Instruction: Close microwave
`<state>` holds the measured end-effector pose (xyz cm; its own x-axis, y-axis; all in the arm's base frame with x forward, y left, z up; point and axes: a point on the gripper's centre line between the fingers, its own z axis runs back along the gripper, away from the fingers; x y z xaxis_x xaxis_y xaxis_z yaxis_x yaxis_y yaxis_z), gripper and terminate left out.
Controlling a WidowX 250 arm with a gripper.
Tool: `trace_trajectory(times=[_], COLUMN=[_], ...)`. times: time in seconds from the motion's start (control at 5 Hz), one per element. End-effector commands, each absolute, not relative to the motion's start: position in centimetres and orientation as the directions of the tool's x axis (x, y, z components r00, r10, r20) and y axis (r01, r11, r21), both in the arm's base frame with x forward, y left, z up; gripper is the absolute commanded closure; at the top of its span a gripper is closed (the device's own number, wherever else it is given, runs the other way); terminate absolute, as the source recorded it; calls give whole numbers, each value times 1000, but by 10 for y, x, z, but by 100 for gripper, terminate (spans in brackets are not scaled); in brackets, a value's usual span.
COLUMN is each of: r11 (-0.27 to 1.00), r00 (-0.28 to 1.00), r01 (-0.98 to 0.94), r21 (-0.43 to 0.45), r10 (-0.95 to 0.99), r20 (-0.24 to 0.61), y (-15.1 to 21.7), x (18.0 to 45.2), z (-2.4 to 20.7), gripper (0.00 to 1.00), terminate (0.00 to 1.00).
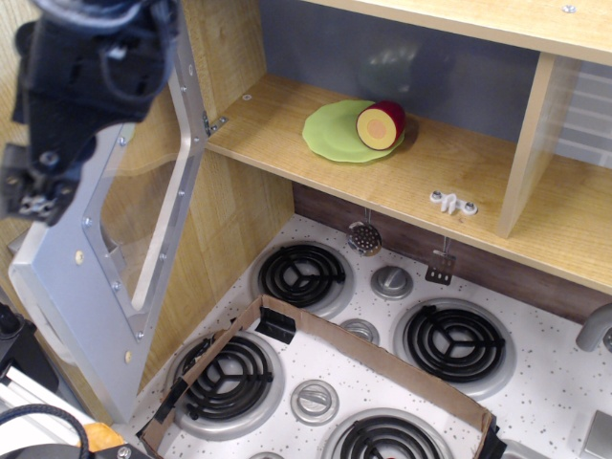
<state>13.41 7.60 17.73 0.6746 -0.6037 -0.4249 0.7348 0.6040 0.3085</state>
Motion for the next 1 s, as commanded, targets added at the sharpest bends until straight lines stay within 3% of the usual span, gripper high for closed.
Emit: trace_trajectory(times=[0.0, 0.6, 0.8], r11=[605, 640, 625], r00=[686, 723, 729], r01=[725, 691, 669], r21=[330, 338, 402], r10=[-587, -606, -657], r20=[-431, -331, -193], y=[88, 93, 79], x=[136, 141, 159], z=[169, 143, 136], gripper=[0, 0, 0], terminate=[0, 0, 0])
